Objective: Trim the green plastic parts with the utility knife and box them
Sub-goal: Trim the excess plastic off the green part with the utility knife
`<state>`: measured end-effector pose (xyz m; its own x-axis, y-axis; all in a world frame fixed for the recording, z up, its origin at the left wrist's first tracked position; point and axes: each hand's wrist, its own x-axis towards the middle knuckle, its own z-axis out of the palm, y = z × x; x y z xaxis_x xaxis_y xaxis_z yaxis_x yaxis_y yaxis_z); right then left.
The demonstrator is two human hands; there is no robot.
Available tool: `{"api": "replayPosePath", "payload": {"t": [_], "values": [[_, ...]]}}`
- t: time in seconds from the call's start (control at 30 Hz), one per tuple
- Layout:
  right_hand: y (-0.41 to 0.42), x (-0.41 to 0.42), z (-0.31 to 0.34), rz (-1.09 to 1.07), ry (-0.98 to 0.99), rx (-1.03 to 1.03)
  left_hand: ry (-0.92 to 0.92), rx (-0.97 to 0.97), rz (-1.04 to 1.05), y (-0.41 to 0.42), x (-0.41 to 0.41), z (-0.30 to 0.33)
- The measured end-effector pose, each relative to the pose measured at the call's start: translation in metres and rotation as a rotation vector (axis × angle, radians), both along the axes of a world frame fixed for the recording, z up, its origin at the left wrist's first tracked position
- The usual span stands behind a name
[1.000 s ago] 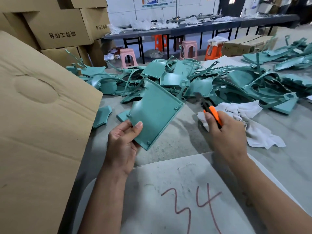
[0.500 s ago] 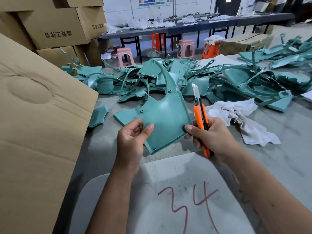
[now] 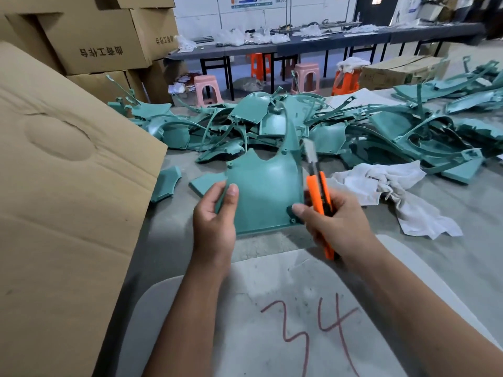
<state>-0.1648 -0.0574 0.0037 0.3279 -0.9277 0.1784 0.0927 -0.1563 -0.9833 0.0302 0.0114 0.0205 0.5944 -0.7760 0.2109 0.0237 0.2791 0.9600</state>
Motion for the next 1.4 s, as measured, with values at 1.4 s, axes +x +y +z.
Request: {"api": "replayPosePath", "payload": {"t": [1.4], "values": [[0.022, 0.014, 0.015, -0.514, 0.687, -0.828, -0.862, 0.033, 0.375, 0.011, -0.03, 0.004]]}}
